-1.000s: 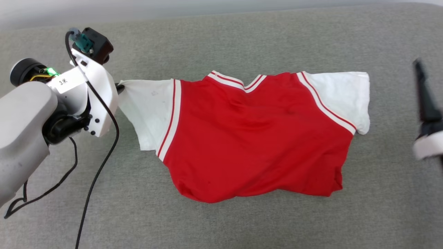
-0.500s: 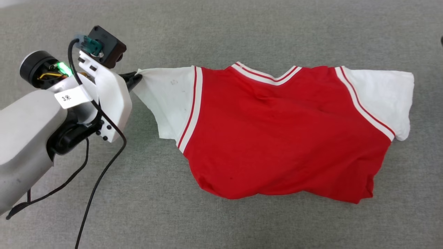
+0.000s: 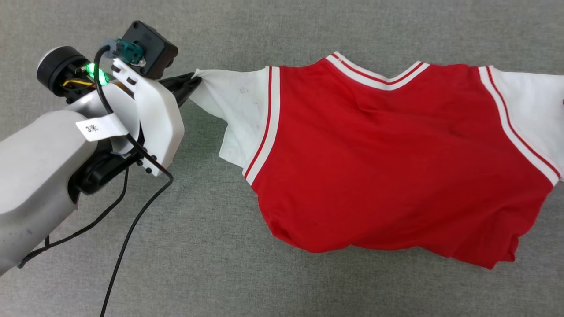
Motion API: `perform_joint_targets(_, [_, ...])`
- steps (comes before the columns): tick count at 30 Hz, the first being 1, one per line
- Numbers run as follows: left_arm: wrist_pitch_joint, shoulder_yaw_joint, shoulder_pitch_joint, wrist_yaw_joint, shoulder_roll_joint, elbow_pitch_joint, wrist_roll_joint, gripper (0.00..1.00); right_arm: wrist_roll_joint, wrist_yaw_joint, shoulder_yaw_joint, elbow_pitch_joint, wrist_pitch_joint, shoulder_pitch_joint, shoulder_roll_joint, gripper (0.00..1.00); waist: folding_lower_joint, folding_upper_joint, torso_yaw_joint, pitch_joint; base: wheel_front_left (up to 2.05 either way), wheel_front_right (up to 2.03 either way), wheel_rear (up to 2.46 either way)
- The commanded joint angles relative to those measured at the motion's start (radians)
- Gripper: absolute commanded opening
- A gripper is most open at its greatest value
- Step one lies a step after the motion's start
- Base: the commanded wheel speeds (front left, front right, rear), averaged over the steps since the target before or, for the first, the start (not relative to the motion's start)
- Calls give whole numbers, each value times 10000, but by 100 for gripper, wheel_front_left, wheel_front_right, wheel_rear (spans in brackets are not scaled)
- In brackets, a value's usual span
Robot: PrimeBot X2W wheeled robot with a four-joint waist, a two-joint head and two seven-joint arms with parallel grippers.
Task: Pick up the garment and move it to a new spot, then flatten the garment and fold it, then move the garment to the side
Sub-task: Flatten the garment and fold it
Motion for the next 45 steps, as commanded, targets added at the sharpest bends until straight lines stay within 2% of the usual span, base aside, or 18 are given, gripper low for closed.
perform_joint_targets(1, [-50, 56, -135, 52, -48, -9, 29, 0, -77, -11, 98, 102, -34, -168, 100, 100, 0, 0, 110, 186, 0, 0, 0])
perform_joint_targets(6, [-146, 78, -196, 16, -107, 61, 70, 0, -30, -7, 641, 845, -195, -120, 481, 100, 0, 0, 181, 434, 0, 0, 0])
perform_joint_targets(11, [-209, 60, -184, -41, -139, 179, 51, 0, 142, 6, 1284, 1364, -324, 101, 554, 100, 0, 0, 164, 462, 0, 0, 0])
perform_joint_targets(12, [-201, 51, -169, -52, -139, 206, 40, 0, 95, 6, 1401, 1405, -449, 84, 507, 47, 0, 0, 148, 445, 0, 0, 0])
perform_joint_targets(13, [-208, 33, -151, -64, -148, 244, 36, 0, 65, 6, 1522, 1421, -581, 82, 461, 0, 0, 0, 137, 414, 0, 0, 0])
perform_joint_targets(22, [-532, 25, 188, -193, -198, 740, -138, 0, -132, -13, 1671, 1486, -3000, -698, 265, 0, 0, 0, -165, -448, 0, 0, 0])
perform_joint_targets(28, [-1332, 323, 503, -106, 53, 598, -272, 0, -349, -14, 1469, 1466, -4983, -665, 300, 0, 0, 0, -425, -1427, 0, 0, 0])
perform_joint_targets(35, [-2584, 721, 1001, 744, 743, -120, 135, 0, -794, -14, 669, 894, -6571, 108, 341, 0, 0, 0, -665, -2456, 0, 0, 0])
perform_joint_targets(42, [-3335, 1255, 877, 1667, 1125, -1048, 429, 0, -1325, -14, -633, -383, -6862, 576, 539, 0, 0, 0, -858, -3252, 0, 0, 0])
perform_joint_targets(45, [-3446, 1365, 748, 1859, 1165, -1266, 557, 0, -1490, -13, -1038, -801, -6803, 601, 637, 0, 0, 0, -899, -3443, 0, 0, 0])
